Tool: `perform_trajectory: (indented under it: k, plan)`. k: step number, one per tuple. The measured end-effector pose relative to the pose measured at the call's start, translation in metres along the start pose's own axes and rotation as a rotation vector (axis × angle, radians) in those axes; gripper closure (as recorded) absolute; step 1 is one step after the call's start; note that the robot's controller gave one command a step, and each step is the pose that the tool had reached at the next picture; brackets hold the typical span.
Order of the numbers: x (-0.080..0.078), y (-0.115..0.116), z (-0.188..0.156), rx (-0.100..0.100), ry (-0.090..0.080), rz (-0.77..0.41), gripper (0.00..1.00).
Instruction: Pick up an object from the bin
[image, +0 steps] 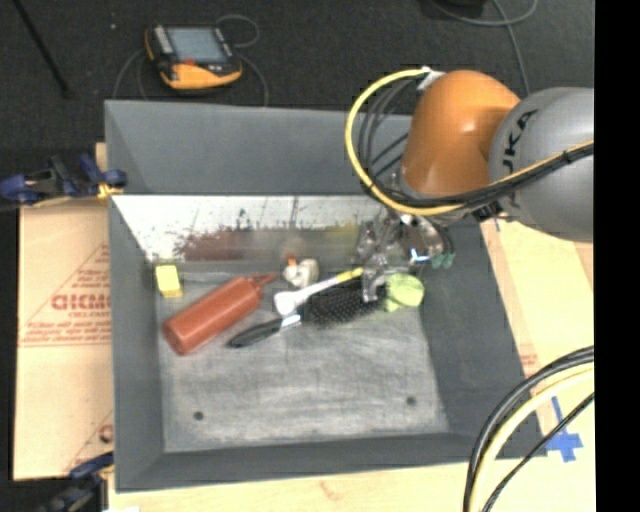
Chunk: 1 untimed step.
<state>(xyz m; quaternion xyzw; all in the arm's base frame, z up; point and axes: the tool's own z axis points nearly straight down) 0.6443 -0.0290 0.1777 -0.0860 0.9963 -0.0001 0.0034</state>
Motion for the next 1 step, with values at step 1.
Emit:
perform_trajectory:
  k: [1]
  plan:
    - [0.0102, 0.0030, -0.0491, -0.001, 0.011, -0.015, 1.00]
